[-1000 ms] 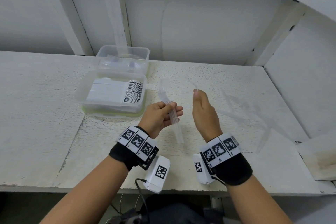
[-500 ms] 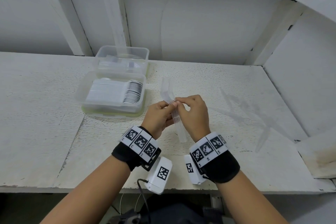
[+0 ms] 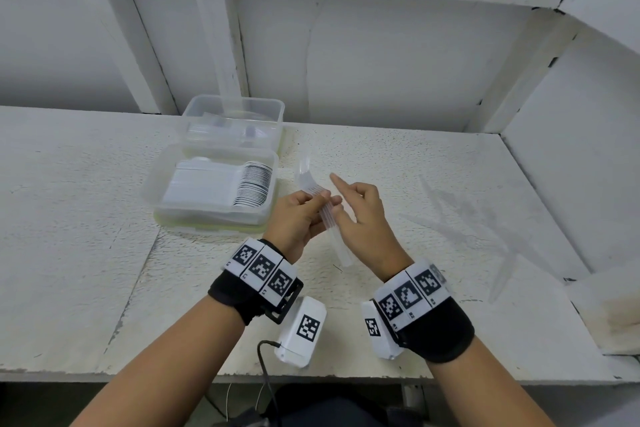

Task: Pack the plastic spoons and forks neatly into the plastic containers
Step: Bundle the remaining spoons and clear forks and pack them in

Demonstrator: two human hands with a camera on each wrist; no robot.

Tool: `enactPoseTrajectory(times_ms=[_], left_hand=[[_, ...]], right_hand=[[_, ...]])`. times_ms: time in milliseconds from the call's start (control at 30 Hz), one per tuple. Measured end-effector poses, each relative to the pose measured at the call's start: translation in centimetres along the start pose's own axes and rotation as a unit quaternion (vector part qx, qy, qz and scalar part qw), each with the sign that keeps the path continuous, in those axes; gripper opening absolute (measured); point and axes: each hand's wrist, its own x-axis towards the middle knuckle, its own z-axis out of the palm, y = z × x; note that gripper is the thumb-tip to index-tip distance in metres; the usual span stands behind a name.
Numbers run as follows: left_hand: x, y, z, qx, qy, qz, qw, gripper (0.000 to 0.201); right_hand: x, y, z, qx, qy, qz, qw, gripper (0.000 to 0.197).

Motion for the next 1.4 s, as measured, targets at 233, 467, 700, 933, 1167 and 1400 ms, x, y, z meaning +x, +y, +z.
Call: enactPoseTrajectory(times_ms=[233,467,700,933,1167,1400], left_hand=[[1.4,0.8,0.9,-0.073,0.053,0.032,0.995,0.009],[2.6,2.0,1.0,-0.094,0.052,0.017,0.994,0.008],[3.6,4.3,-0.5,-0.043,0.033,0.021,0.998,0.013],[5.1,11.1,-4.7,0.178,-0.071,-0.023,0.981,0.014],[8.3,17.5,-7.2,0.476,-0.231,-0.122,0.840,0.014],[11.6,19.3,-7.3,0.574,-0.288,-0.137,0.754,0.015]], right_hand=[[0.2,-1.1,0.2,-0.248,-0.027,-0.048,0.967,0.052],[2.0,-0.6,1.2,-0.278,0.025,-0.112,0.954,0.043],[3.9,-1.7,2.5,-0.253,0.028,-0.144,0.956,0.041],[8.3,-4.7,-0.6,-0.255,0.118,-0.293,0.914,0.037],[15.0,-5.4,-1.3,-0.406,0.012,-0.481,0.777,0.047],[17.8,-5.3,1.1,-0.409,-0.045,-0.482,0.773,0.032]])
